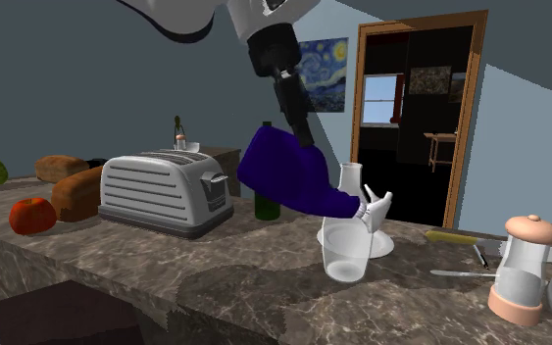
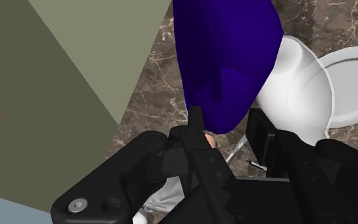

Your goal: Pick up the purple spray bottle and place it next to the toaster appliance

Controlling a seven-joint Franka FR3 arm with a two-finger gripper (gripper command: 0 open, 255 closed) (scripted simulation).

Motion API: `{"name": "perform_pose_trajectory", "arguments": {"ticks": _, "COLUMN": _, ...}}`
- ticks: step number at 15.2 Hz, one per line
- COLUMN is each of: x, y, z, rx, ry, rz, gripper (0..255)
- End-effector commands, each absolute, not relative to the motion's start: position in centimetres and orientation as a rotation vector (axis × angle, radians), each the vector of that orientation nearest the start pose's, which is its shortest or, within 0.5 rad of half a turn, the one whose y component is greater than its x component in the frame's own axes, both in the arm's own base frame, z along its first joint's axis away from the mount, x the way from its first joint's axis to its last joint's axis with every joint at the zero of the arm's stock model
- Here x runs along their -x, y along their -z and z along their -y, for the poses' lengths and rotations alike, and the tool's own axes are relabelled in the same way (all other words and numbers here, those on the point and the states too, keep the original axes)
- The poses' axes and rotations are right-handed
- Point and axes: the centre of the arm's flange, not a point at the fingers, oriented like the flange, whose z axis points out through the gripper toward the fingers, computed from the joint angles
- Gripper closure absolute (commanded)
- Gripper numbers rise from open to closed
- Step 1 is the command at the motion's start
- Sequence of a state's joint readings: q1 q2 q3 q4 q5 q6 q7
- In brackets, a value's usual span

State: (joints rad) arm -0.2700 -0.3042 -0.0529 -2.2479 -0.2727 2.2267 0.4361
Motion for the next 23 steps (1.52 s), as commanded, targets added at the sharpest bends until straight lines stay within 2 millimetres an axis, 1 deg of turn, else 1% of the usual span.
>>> {"name": "perform_pose_trajectory", "arguments": {"ticks": 1, "x": -45.8, "y": -52.9, "z": 16.4, "rx": 3.151, "ry": 0.492, "rz": -1.014, "gripper": 255}}
{"name": "perform_pose_trajectory", "arguments": {"ticks": 17, "x": -45.8, "y": -61.2, "z": 16.4, "rx": 3.151, "ry": 0.492, "rz": -1.014, "gripper": 255}}
{"name": "perform_pose_trajectory", "arguments": {"ticks": 23, "x": -41.3, "y": -61.2, "z": 9.9, "rx": 3.151, "ry": 0.492, "rz": -1.014, "gripper": 255}}
